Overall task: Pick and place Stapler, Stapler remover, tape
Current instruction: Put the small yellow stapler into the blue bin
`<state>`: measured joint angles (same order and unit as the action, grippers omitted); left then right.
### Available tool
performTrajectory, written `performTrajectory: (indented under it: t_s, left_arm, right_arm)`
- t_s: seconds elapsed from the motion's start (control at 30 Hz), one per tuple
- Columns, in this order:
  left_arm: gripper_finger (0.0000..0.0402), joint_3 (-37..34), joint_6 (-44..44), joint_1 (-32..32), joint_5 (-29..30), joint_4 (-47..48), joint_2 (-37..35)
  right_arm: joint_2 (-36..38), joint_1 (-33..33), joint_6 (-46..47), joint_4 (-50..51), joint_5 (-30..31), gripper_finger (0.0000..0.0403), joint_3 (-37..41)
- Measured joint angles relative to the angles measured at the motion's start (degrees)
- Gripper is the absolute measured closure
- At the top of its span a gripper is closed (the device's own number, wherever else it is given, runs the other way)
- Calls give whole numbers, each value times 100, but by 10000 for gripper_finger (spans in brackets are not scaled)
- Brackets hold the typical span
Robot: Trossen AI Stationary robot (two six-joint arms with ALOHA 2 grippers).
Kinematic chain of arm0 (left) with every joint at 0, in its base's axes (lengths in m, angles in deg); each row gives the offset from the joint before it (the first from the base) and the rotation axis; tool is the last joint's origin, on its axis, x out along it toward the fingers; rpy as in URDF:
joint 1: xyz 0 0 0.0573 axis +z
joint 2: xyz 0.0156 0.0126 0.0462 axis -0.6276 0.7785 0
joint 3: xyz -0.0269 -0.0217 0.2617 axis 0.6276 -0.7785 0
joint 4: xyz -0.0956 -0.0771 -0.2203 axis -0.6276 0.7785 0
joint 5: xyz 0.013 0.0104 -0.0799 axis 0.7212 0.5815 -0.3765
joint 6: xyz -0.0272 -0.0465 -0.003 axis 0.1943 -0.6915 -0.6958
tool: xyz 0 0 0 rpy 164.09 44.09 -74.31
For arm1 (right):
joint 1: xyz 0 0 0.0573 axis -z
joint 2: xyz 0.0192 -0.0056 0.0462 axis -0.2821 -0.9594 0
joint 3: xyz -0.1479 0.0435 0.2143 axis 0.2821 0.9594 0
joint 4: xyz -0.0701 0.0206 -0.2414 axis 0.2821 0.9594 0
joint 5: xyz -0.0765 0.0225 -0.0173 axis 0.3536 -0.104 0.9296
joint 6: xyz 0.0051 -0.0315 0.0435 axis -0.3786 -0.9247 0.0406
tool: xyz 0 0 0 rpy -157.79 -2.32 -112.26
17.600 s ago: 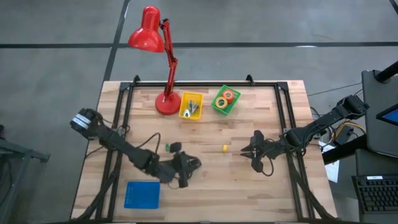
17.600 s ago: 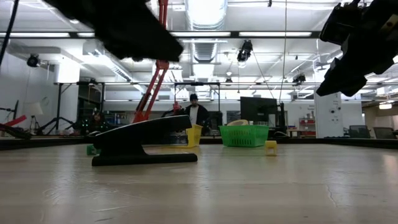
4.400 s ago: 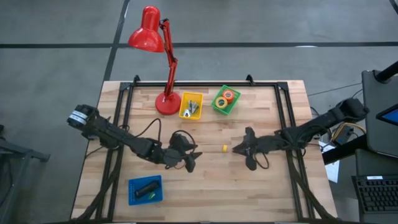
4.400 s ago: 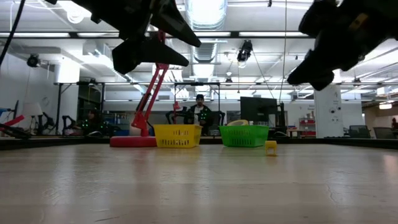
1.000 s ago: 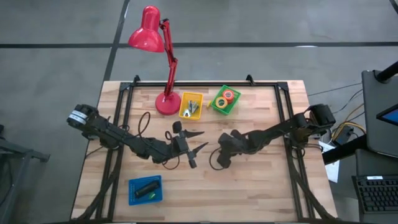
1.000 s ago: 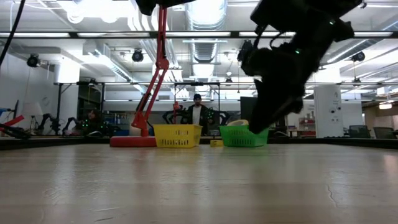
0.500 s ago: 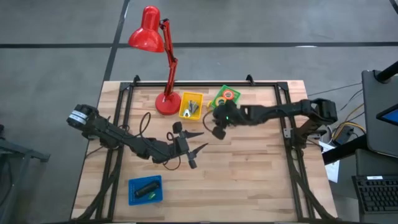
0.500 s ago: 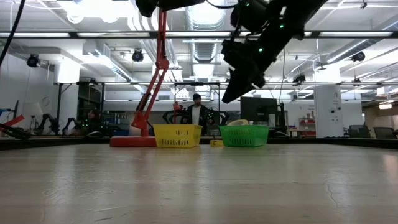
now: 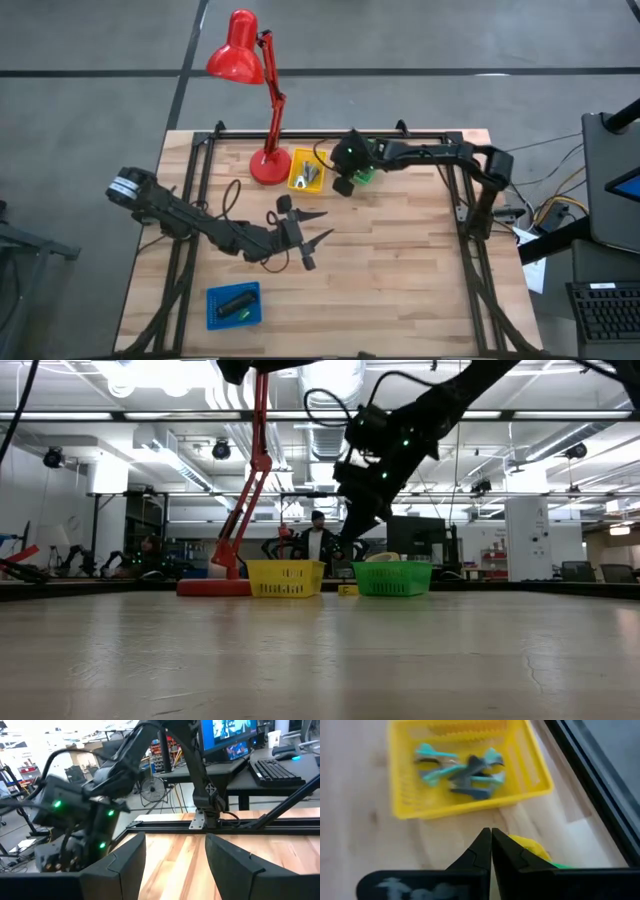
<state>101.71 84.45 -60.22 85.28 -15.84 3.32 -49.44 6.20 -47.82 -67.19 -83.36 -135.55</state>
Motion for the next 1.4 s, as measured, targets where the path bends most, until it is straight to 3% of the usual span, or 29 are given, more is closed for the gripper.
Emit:
performTrajectory:
  t_s: [0.23,0.47,0.73,0.9,1.17,1.4]
  left_arm:
    - [195,0,-23,-4,-17,10,-33]
    - [195,0,248,14,-4,24,-39]
    - [195,9,334,98,1,22,-62]
    - [195,9,337,166,2,23,-62]
    - [195,7,340,201,2,54,-62]
    - [195,7,337,201,1,65,-64]
  right_arm:
    - [-592,427,-61,666,-26,394,-742]
    - [-1187,663,-153,2094,-43,395,-1559]
    - [-1233,673,-212,2876,-28,395,-1688]
    - [-959,669,-322,2969,-22,395,-1610]
    - [-706,666,-1496,2579,-127,390,-1488]
    - [-930,672,-2197,2403,-31,320,-1475]
